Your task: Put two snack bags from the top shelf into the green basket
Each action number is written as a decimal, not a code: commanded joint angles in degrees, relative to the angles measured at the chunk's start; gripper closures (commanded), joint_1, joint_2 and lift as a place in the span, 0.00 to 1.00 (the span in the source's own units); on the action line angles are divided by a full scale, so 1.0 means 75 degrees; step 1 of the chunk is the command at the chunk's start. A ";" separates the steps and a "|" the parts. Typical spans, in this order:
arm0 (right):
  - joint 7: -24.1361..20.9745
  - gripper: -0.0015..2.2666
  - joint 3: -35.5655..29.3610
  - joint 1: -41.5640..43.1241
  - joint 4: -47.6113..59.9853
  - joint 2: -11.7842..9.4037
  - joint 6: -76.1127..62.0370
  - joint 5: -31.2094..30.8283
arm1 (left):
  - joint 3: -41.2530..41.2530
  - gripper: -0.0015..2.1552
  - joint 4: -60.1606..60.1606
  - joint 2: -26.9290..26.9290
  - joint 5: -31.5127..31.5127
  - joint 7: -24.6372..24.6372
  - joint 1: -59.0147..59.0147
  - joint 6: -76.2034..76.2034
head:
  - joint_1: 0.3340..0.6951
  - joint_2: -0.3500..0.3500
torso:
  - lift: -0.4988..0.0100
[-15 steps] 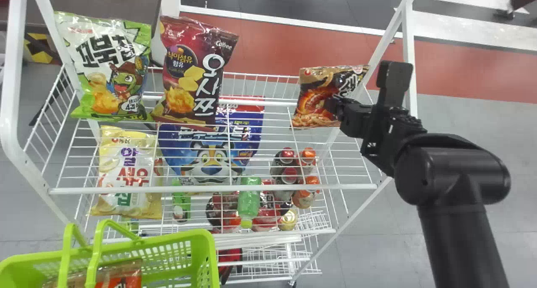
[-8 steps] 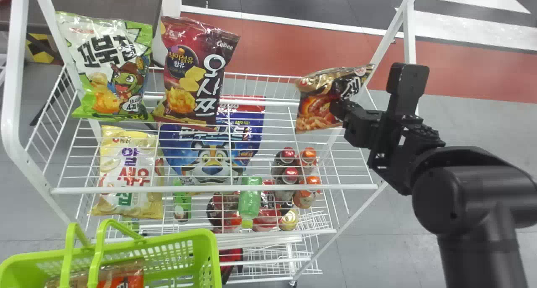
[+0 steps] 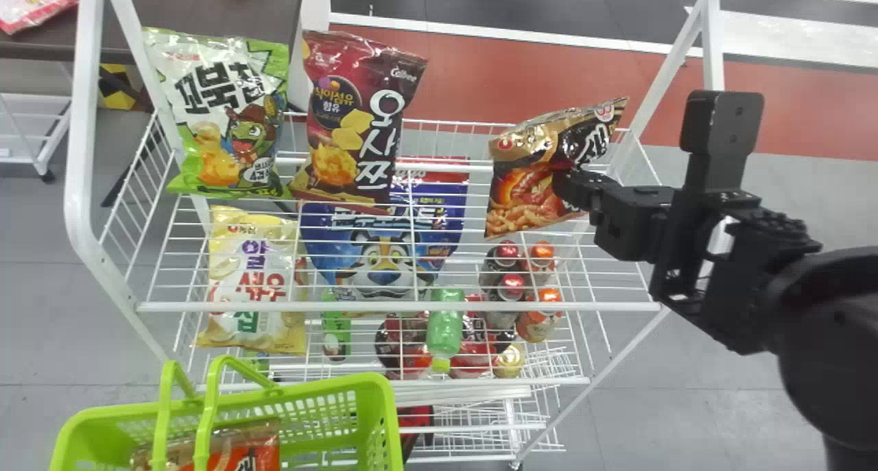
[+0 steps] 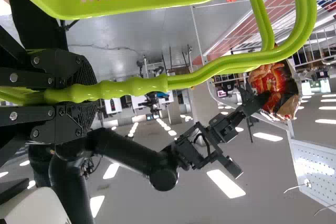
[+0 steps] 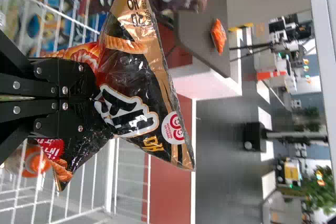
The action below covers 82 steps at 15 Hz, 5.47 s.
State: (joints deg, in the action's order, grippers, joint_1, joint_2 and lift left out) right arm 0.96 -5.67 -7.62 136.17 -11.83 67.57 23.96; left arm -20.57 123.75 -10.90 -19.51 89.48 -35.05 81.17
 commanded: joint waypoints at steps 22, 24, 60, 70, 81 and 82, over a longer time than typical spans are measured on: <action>0.0072 0.19 0.2948 -0.1164 0.0113 0.0346 0.2213 0.2009 | 0.0012 1.00 -0.0093 0.0012 0.0000 -0.0024 0.0033 -0.0094 | 1.00 1.00 | 0.98; 0.0084 0.00 0.3006 -0.1175 -0.0039 0.0335 0.2072 0.1951 | 0.0012 1.00 -0.0093 0.0000 0.0000 -0.0024 0.0033 -0.0094 | 1.00 1.00 | 0.98; 0.0927 0.03 0.2397 -0.3039 -0.2606 -0.0099 -0.9037 -0.1530 | 0.0094 1.00 -0.0258 -0.0035 0.0000 0.0046 0.0080 -0.0305 | 1.00 0.76 | 0.98; 0.0916 0.02 0.1307 -0.4304 -0.3766 0.0288 -1.1404 -0.1530 | 0.0094 1.00 -0.0328 0.0105 -0.0012 0.0046 -0.0002 -0.0422 | 1.00 0.39 | 0.98; 0.0916 0.02 0.1283 -0.4421 -0.3766 0.0300 -1.1498 -0.1495 | 0.0082 1.00 -0.0258 0.0140 -0.0012 0.0046 -0.0072 -0.0422 | 1.00 0.34 | 0.98; 0.0927 0.02 0.1283 -0.4433 -0.3754 0.0300 -1.1498 -0.1495 | 0.0082 1.00 -0.0258 0.0140 0.0000 0.0046 -0.0072 -0.0422 | 1.00 0.33 | 0.98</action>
State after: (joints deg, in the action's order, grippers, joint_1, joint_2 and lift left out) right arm 7.89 3.97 -40.69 107.89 -9.58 -18.64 12.74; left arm -19.95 121.77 -9.80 -19.53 89.82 -35.60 77.91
